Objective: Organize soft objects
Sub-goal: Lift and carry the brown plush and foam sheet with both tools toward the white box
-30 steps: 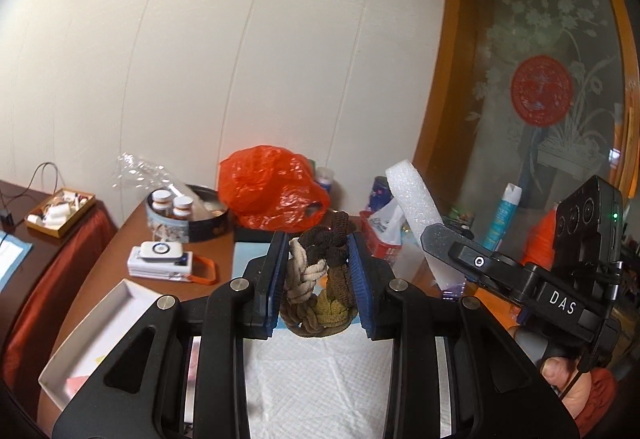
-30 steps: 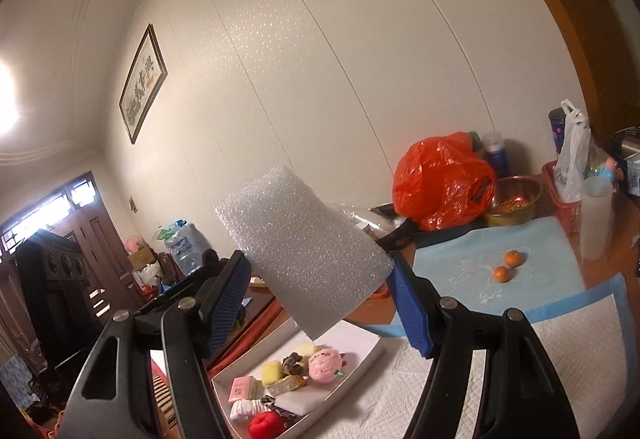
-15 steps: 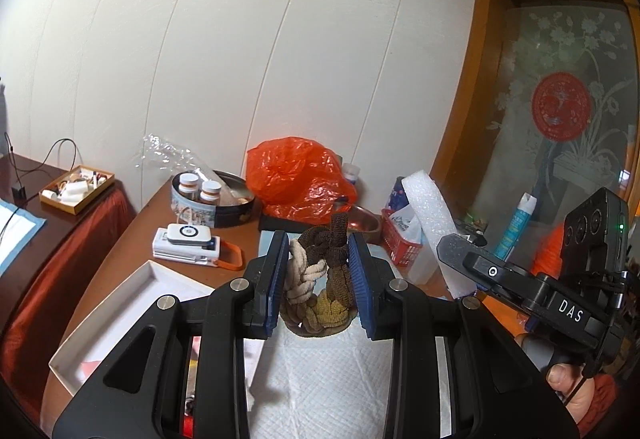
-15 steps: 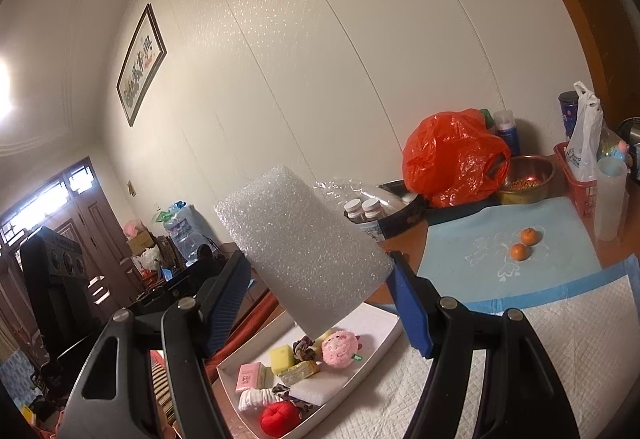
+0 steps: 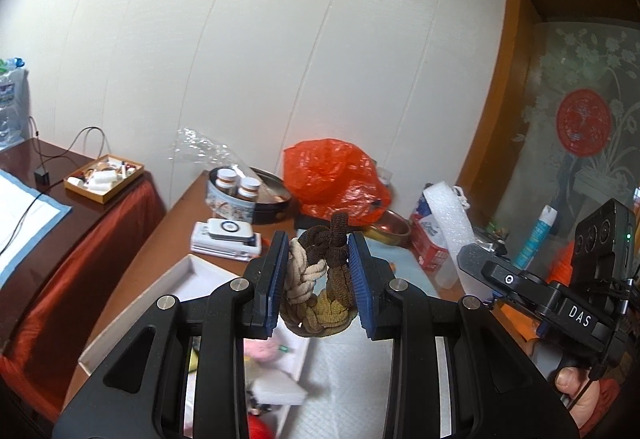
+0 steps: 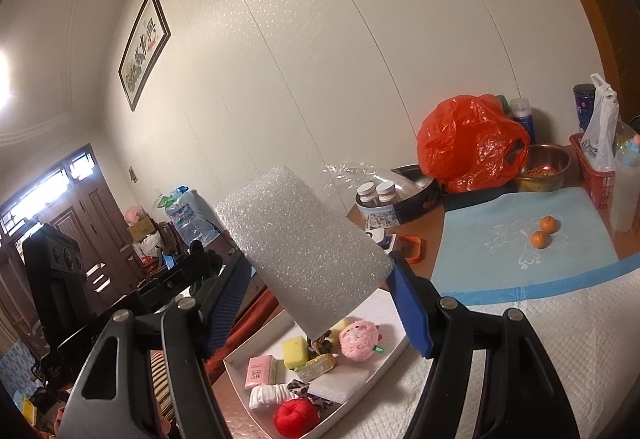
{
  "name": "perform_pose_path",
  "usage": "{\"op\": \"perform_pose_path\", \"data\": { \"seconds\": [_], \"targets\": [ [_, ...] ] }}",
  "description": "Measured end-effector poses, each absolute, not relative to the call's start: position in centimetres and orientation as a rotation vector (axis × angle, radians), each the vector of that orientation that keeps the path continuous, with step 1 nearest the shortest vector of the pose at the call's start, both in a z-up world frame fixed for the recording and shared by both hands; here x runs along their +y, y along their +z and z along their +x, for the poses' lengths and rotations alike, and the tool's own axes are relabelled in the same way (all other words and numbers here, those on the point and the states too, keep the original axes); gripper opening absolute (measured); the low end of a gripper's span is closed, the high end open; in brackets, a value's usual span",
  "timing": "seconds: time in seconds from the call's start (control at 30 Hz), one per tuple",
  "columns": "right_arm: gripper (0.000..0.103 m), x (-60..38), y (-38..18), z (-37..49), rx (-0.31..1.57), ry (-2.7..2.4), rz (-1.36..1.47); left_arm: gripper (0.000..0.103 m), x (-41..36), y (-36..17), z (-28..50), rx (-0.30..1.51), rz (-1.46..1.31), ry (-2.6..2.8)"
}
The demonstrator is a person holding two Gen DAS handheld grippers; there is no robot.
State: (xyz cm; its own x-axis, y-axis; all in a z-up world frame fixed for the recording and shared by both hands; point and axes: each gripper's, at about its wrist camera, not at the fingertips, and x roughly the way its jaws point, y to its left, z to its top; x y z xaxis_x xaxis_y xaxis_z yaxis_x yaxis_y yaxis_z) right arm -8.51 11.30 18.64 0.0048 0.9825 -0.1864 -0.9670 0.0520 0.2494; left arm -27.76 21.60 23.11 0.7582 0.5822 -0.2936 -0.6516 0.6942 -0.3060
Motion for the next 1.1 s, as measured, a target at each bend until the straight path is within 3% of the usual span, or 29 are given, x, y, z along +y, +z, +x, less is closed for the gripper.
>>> {"op": "perform_pose_path", "data": {
  "seconds": [0.5, 1.1],
  "targets": [
    [0.069, 15.2, 17.3, -11.0, 0.392, 1.539, 0.032, 0.03, 25.9, 21.3, -32.1, 0.222, -0.435, 0.771],
    [0.069, 20.5, 13.2, -11.7, 0.522, 1.445, -0.007, 0.03, 31.5, 15.7, -31.7, 0.397, -0.464, 0.778]
  ]
}}
